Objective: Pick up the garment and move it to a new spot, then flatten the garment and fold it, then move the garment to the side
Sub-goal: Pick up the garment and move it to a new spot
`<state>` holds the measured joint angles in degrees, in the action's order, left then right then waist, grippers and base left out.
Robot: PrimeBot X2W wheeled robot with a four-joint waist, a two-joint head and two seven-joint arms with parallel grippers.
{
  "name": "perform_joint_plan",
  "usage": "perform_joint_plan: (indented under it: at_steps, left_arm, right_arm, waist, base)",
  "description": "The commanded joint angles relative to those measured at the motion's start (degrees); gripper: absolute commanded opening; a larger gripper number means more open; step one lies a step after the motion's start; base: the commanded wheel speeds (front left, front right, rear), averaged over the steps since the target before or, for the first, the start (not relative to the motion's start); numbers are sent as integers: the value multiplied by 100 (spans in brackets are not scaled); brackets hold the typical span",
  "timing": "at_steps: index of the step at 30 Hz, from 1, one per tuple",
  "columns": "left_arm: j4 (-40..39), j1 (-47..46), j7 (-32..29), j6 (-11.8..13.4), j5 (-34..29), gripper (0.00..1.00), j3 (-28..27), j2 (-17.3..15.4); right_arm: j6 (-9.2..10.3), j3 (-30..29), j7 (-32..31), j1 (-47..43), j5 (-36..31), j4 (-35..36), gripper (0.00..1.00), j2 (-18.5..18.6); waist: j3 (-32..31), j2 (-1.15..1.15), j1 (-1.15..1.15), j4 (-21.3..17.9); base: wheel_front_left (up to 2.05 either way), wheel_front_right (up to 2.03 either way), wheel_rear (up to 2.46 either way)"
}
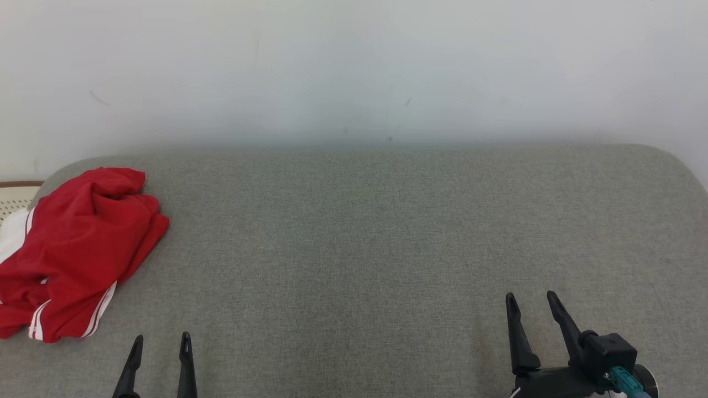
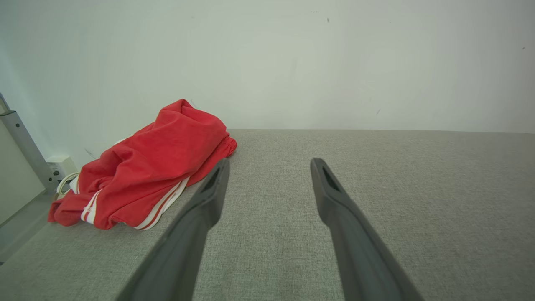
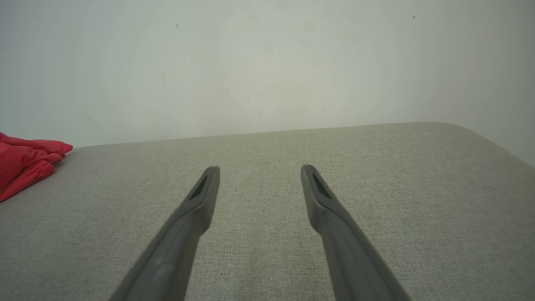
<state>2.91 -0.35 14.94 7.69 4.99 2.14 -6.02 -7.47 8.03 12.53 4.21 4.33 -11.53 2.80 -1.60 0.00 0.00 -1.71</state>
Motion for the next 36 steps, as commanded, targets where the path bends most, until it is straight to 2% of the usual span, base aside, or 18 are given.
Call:
perform_joint_plan:
  at_steps: [1, 9, 27, 36]
  left_arm:
    - [-15, 34, 35, 8, -6, 100, -22, 5]
    - [8, 60, 35, 6, 12, 100, -56, -5]
    - [31, 178, 34, 43, 72, 100, -198, -83]
    - [-35, 275, 35, 140, 40, 100, -252, -72]
  right_arm:
    - [-4, 4, -6, -31, 32, 25, 100, 17]
    - [-4, -4, -15, -91, 132, 23, 100, 17]
    - [-4, 85, 14, -151, 264, -124, 100, 16]
    - [-4, 172, 40, -178, 282, -211, 100, 16]
  waist:
    - [0, 0, 0, 8]
    - [35, 0, 0, 207]
    - [-11, 0, 0, 1456]
    - [-91, 0, 0, 2088]
  base:
    - [0, 0, 0]
    - [0, 0, 0]
    - [0, 0, 0]
    - [0, 0, 0]
